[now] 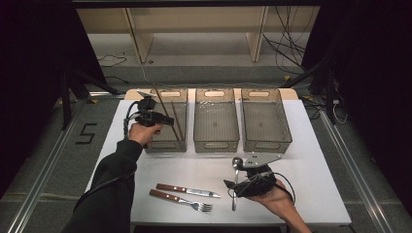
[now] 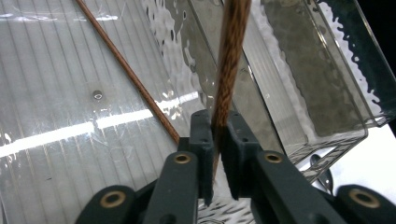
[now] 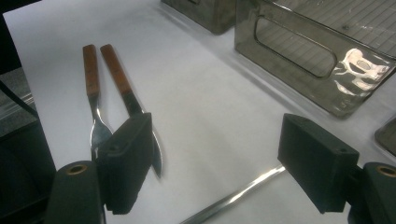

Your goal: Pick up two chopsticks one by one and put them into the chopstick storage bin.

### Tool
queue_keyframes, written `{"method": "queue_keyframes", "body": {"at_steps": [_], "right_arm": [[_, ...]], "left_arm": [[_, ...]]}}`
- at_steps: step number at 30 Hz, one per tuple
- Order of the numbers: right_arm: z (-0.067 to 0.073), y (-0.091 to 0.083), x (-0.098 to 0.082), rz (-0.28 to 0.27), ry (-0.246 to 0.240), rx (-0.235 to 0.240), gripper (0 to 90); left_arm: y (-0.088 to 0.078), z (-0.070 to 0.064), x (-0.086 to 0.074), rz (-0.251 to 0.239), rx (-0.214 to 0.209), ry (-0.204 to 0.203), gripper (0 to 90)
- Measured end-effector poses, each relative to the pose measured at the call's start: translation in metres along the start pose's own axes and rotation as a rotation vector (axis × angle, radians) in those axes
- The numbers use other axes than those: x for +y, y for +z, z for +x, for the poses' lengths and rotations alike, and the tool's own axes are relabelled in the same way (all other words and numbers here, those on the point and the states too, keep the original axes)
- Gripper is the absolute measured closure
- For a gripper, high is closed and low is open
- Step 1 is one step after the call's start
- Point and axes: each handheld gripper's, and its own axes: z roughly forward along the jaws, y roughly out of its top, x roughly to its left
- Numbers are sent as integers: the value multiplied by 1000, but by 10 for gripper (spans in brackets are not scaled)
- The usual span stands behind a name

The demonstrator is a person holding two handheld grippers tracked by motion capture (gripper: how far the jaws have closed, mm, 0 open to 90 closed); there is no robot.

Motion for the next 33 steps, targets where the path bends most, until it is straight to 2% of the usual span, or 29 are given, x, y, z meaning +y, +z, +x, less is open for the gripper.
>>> {"method": "queue_keyframes", "body": {"at_steps": [3, 6, 9, 12, 19, 26, 30, 33], "right_arm": [[0, 0, 0, -1, 0, 1, 273], [0, -1, 0, -3, -1, 4, 273], [-1, -1, 0, -6, 2, 3, 273], [-1, -1, 0, -7, 3, 3, 273], [-3, -2, -1, -1, 7, -4, 273], [-5, -1, -2, 24, 18, -16, 273], [-4, 0, -2, 29, 21, -17, 273], [-4, 0, -2, 31, 21, -16, 272]], "left_arm": [[1, 0, 1, 8, 21, -7, 726], [-1, 0, 3, 6, 34, -35, 553], [-6, -1, 4, -3, 65, -35, 358], [-10, -3, 5, -17, 72, -30, 259], [-28, -15, -3, -67, 39, 34, 195], [-52, -32, -23, -116, -16, 142, 180], [-63, -39, -37, -136, -46, 193, 180], [-69, -42, -50, -147, -63, 217, 181]]}}
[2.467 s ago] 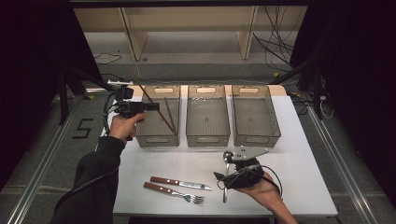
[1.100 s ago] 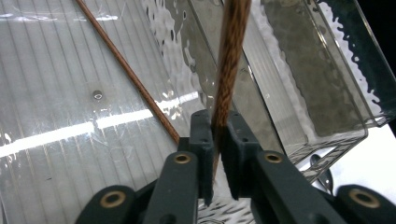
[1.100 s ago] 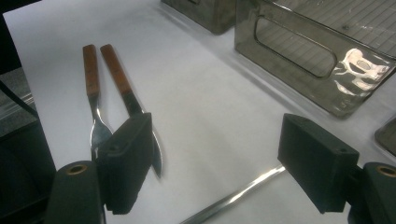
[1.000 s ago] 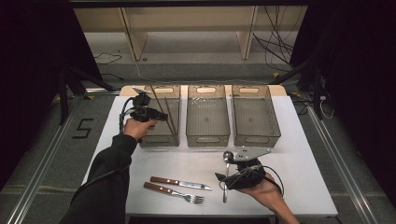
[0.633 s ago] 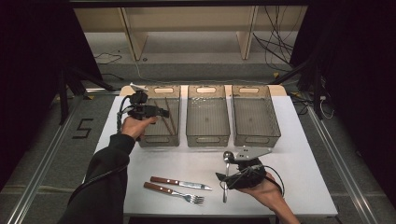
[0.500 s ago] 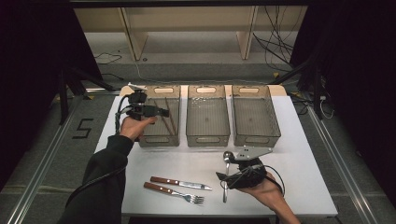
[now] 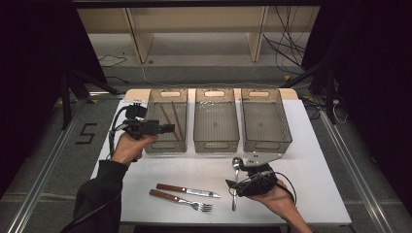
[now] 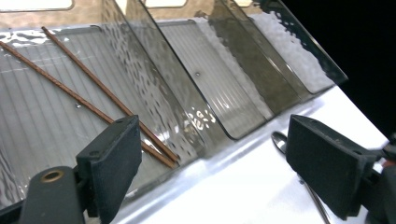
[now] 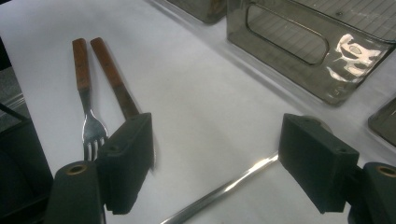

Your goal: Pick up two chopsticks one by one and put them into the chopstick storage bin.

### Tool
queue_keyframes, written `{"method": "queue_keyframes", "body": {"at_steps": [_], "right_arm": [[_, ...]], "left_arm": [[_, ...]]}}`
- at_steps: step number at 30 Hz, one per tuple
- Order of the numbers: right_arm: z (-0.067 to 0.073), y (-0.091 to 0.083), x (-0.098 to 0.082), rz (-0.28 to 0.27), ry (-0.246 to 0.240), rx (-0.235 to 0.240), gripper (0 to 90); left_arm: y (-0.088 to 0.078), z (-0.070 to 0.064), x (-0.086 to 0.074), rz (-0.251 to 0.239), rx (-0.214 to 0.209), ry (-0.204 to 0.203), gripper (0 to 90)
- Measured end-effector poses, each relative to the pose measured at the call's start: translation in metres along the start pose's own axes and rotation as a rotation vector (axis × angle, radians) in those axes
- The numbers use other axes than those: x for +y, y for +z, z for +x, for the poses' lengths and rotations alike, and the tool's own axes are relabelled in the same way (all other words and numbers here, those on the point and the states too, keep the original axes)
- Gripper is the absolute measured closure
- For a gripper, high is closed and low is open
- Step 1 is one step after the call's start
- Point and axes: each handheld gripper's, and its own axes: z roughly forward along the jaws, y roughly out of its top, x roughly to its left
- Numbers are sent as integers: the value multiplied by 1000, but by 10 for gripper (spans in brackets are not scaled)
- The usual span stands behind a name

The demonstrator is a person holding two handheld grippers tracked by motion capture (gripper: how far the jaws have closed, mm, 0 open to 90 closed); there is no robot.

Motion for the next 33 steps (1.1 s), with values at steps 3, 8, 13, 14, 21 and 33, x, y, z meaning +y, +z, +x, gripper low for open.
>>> {"method": "queue_keyframes", "body": {"at_steps": [3, 8, 13, 14, 21, 33], "right_arm": [[-1, 0, -1, 3, -1, -3, 273], [-2, 0, -1, 22, 14, -25, 276], [-2, 2, -2, 56, 31, -57, 281], [-1, 3, -3, 67, 33, -67, 282], [3, 7, -5, 99, 26, -68, 331], [13, 17, -12, 121, -18, 4, 541]], "left_arm": [[-6, -4, -12, -11, -20, 22, 181], [-9, -7, -31, -23, -41, 52, 180], [-10, -10, -46, -36, -54, 65, 180], [-10, -10, -49, -39, -58, 65, 180], [-7, -11, -74, -60, -58, 74, 175], [-16, -11, -112, -125, -53, 93, 171]]}}
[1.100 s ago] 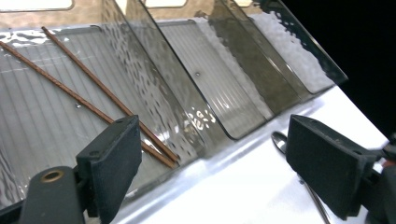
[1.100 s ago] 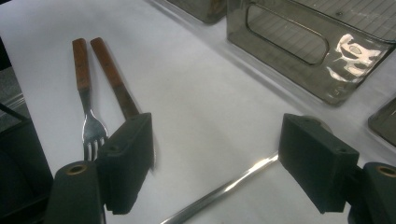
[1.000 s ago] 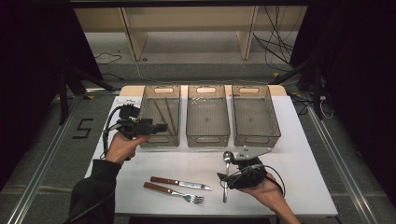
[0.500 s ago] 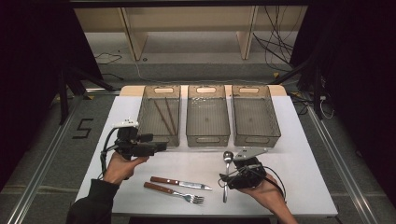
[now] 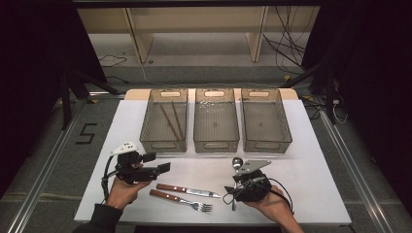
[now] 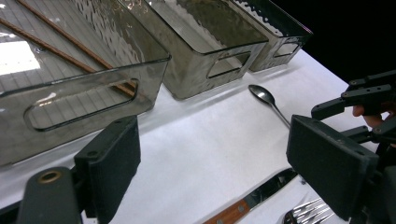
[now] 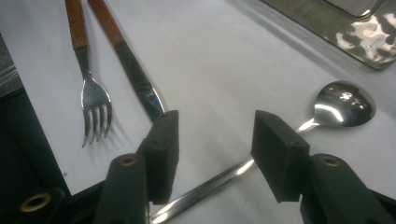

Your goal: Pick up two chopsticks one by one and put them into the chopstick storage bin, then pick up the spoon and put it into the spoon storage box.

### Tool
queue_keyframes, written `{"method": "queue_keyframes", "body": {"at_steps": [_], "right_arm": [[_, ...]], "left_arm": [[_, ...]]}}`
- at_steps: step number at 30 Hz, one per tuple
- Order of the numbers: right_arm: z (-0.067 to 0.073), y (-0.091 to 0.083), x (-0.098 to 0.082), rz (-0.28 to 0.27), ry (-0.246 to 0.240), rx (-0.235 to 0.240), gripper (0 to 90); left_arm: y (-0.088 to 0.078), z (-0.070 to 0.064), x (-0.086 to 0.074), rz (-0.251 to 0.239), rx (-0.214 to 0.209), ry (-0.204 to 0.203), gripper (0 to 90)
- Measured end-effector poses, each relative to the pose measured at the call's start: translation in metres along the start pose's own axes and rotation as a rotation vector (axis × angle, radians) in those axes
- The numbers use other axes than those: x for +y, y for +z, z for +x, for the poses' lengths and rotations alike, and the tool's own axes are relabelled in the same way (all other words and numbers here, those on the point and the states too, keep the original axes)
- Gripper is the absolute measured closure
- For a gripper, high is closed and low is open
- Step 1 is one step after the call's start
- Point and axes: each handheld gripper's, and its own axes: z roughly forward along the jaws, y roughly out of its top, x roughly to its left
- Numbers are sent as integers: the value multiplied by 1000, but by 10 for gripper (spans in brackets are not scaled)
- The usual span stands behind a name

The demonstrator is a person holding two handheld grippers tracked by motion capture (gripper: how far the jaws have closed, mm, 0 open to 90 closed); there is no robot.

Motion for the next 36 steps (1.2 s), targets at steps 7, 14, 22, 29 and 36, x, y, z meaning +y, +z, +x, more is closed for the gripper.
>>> {"method": "queue_keyframes", "body": {"at_steps": [7, 14, 22, 29, 36], "right_arm": [[1, 1, -2, -8, -2, 17, 620], [5, 4, -3, 2, -28, 39, 763], [9, 12, -7, 55, -55, 57, 897], [9, 18, -10, 98, -81, 52, 900], [11, 22, -13, 151, -102, 28, 900]], "left_arm": [[-4, -5, -10, -22, 14, 48, 165], [-6, -5, -17, -22, 34, 63, 163], [-8, -1, -17, -34, 42, 42, 162], [-7, -3, -18, -29, 46, 48, 162], [-8, -5, -21, -24, 47, 63, 162]]}}
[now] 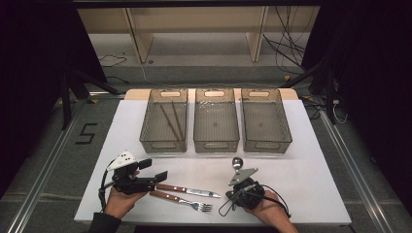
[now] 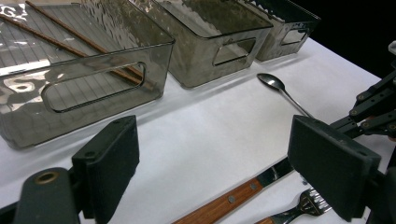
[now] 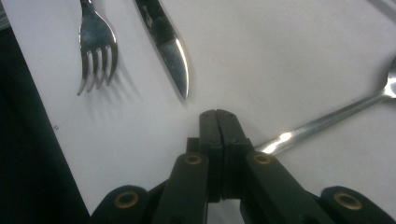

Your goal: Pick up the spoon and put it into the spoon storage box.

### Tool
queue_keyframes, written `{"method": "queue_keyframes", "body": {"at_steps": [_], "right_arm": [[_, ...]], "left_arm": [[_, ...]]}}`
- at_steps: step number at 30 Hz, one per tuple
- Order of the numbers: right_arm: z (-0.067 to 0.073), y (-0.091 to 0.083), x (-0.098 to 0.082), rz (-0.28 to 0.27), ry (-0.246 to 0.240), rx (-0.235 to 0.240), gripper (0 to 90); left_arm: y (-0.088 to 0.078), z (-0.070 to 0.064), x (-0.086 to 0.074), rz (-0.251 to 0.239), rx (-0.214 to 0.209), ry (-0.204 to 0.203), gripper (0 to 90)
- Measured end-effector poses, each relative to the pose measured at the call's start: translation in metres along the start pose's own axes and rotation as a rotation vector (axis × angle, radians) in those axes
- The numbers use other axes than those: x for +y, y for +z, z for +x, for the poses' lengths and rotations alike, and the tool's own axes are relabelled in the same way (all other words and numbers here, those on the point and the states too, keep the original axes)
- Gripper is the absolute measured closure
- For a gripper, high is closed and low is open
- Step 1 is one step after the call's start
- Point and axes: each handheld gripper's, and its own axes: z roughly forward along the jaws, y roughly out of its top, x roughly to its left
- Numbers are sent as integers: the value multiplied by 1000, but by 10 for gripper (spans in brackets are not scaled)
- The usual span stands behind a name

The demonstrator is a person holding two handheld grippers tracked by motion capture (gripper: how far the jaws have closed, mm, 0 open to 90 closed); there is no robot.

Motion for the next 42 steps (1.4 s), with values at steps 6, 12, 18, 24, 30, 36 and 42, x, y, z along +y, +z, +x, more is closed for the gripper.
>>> {"method": "queue_keyframes", "body": {"at_steps": [6, 12, 18, 24, 30, 36, 42], "right_arm": [[-1, -6, -4, 39, -7, -32, 900], [-14, -19, -17, 70, 17, -73, 900], [-25, -27, -24, 101, 40, -103, 900], [-34, -32, -28, 130, 54, -150, 900], [-46, -39, -34, 147, 83, -193, 900], [-48, -46, -30, 121, 105, -182, 878], [-55, -54, -19, 120, 164, -157, 622]], "left_arm": [[-2, 1, -1, -11, 1, -6, 162], [-3, 0, -1, -18, 3, -4, 162], [-1, -1, -2, -19, 2, 2, 162], [-2, 0, -2, -20, 3, 2, 162], [-2, -1, -2, -21, 3, 3, 162], [-2, -1, -2, -25, 4, 3, 162], [-2, -1, -2, -26, 5, 4, 162]]}}
